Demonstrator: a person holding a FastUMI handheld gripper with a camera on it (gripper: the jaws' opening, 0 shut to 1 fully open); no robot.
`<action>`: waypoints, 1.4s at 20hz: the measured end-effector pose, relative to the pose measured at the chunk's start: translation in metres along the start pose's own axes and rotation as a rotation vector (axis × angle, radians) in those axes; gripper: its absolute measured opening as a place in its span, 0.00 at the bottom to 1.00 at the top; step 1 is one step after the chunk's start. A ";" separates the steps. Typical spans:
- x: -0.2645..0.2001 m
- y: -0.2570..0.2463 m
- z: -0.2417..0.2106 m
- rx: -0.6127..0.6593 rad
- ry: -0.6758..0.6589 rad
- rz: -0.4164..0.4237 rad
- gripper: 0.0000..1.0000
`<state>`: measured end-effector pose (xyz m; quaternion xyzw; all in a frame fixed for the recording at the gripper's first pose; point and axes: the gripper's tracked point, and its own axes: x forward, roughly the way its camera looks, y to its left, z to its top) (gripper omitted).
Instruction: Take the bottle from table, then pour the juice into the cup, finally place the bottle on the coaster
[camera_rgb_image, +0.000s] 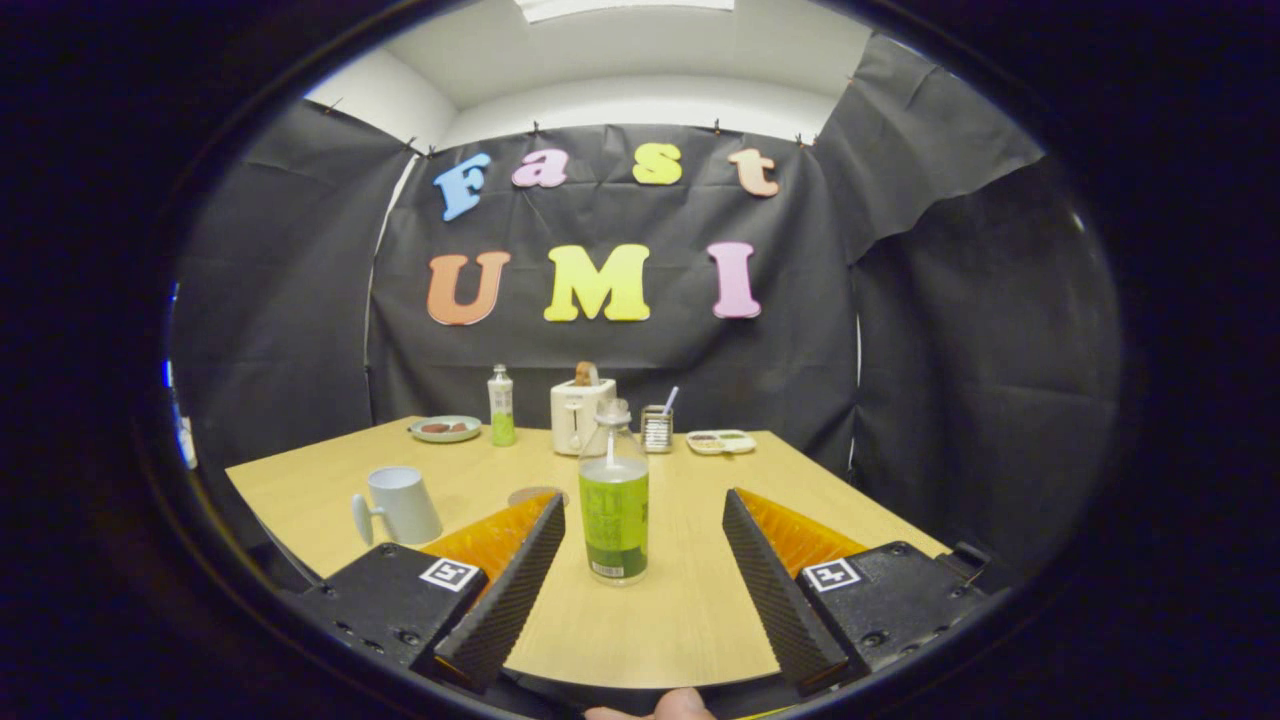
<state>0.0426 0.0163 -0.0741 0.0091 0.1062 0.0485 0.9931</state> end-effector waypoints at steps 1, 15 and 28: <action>0.006 0.004 -0.004 0.004 0.013 0.020 1.00; 0.090 0.024 -0.039 -0.018 0.154 0.047 1.00; 0.141 0.025 -0.040 0.023 0.216 -0.045 0.89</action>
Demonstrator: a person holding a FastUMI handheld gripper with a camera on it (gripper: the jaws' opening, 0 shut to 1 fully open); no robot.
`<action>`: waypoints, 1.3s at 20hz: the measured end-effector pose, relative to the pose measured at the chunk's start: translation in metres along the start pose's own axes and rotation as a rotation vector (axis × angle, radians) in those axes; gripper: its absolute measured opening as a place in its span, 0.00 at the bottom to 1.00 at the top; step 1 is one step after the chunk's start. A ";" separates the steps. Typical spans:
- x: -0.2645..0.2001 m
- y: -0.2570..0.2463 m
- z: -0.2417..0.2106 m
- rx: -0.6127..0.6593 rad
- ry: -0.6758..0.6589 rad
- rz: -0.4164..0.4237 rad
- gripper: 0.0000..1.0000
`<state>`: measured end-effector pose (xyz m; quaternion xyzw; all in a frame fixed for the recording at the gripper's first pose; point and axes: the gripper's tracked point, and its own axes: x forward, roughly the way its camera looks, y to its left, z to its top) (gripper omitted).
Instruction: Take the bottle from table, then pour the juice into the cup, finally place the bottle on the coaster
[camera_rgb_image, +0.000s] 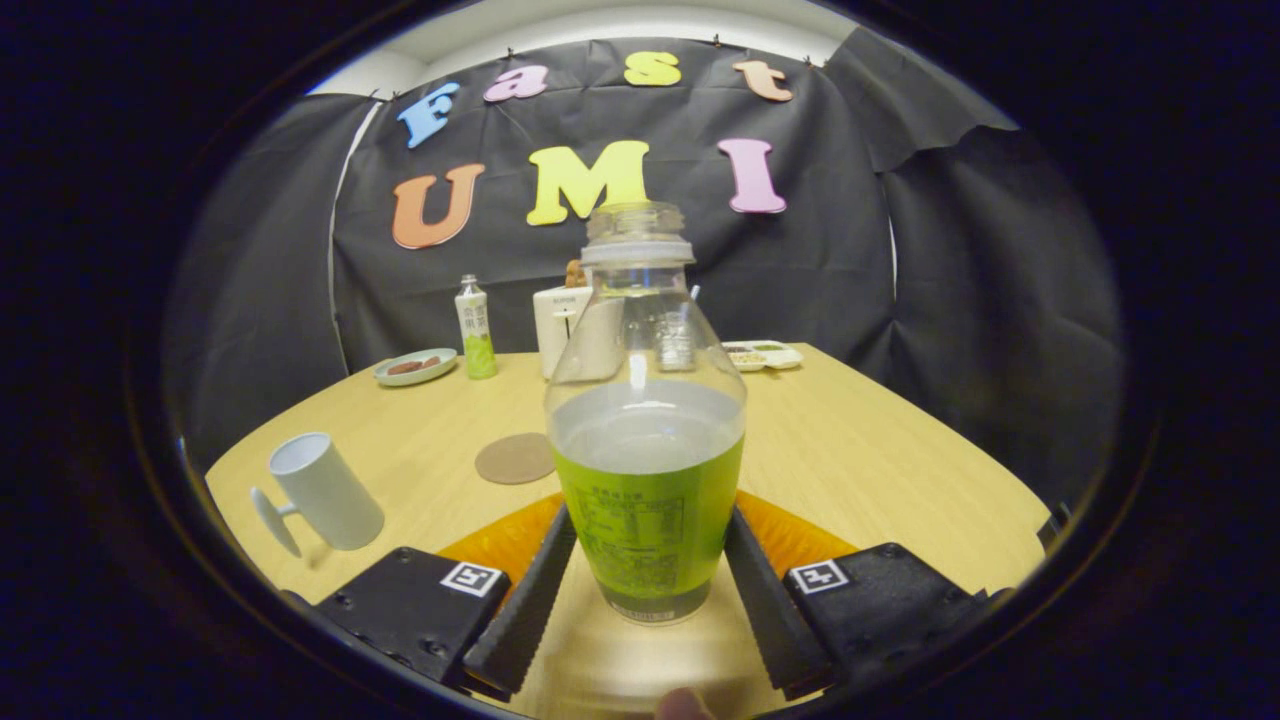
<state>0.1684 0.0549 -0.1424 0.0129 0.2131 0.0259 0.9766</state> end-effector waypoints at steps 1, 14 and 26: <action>-0.001 0.002 0.000 -0.004 0.007 0.001 0.84; 0.005 0.073 0.043 -0.564 -0.091 0.015 0.77; 0.027 0.100 0.053 -1.143 -0.114 -0.092 0.76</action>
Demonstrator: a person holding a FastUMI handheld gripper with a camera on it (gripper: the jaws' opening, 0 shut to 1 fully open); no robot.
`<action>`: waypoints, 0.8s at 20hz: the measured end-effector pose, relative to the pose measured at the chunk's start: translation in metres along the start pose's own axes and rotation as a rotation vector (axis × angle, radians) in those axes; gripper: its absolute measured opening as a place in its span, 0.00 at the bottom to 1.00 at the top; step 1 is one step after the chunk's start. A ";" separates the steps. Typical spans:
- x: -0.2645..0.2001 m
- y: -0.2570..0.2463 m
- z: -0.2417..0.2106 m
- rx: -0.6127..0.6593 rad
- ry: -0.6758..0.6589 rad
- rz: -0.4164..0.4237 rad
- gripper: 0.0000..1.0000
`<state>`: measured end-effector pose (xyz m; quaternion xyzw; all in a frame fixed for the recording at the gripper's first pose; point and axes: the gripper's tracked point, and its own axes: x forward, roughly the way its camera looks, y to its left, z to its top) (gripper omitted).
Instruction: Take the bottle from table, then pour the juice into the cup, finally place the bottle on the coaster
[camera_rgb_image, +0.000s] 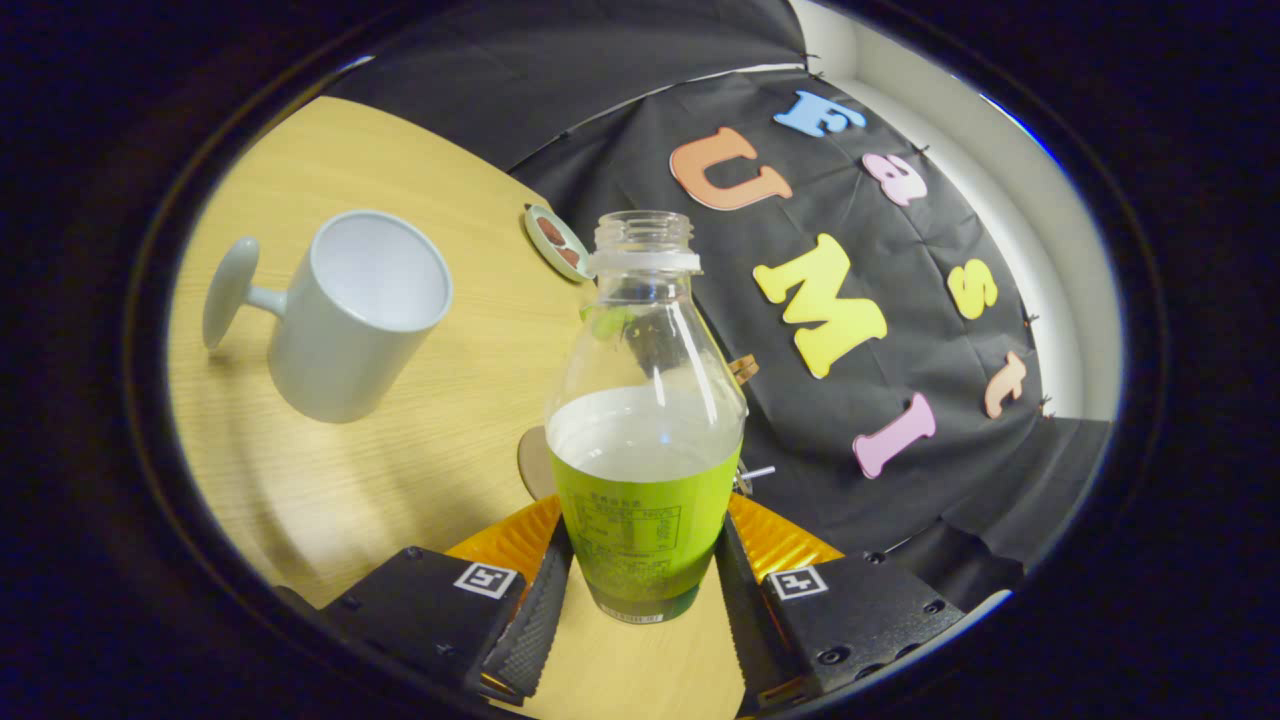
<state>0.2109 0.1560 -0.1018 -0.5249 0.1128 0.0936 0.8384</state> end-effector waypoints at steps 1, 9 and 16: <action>0.000 0.001 0.002 -0.021 -0.004 -0.002 0.76; -0.007 -0.010 0.022 -0.243 -0.049 -0.104 0.76; -0.013 -0.018 0.035 -0.385 -0.073 -0.179 0.76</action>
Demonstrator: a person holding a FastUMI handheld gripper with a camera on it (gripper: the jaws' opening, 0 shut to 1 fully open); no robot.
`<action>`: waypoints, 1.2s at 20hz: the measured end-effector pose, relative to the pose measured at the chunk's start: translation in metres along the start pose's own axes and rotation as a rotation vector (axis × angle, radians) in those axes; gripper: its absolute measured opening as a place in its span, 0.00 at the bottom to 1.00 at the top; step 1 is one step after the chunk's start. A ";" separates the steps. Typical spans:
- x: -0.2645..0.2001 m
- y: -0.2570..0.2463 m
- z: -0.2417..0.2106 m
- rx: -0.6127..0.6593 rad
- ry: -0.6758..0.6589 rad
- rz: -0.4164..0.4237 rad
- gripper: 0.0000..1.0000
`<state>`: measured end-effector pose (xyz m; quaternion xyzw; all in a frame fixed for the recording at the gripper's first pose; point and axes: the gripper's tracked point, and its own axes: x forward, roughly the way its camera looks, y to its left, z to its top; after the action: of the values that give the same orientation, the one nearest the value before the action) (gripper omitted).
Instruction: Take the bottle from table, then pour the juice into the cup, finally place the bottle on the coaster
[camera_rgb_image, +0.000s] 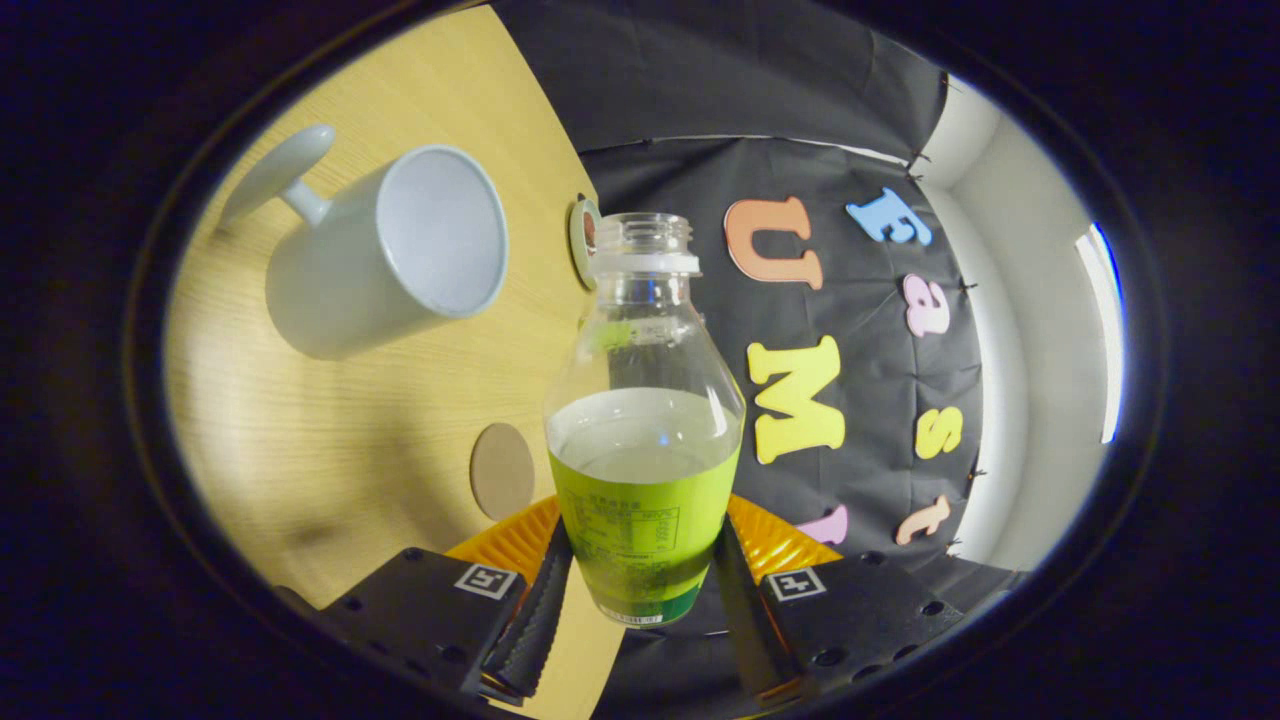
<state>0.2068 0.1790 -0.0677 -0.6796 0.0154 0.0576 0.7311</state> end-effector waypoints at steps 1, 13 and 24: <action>-0.001 -0.002 0.001 -0.016 -0.001 -0.009 0.76; -0.002 -0.012 0.007 -0.156 -0.029 -0.082 0.76; 0.001 -0.032 0.010 -0.251 -0.033 -0.113 0.76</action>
<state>0.2105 0.1863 -0.0348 -0.7645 -0.0420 0.0289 0.6426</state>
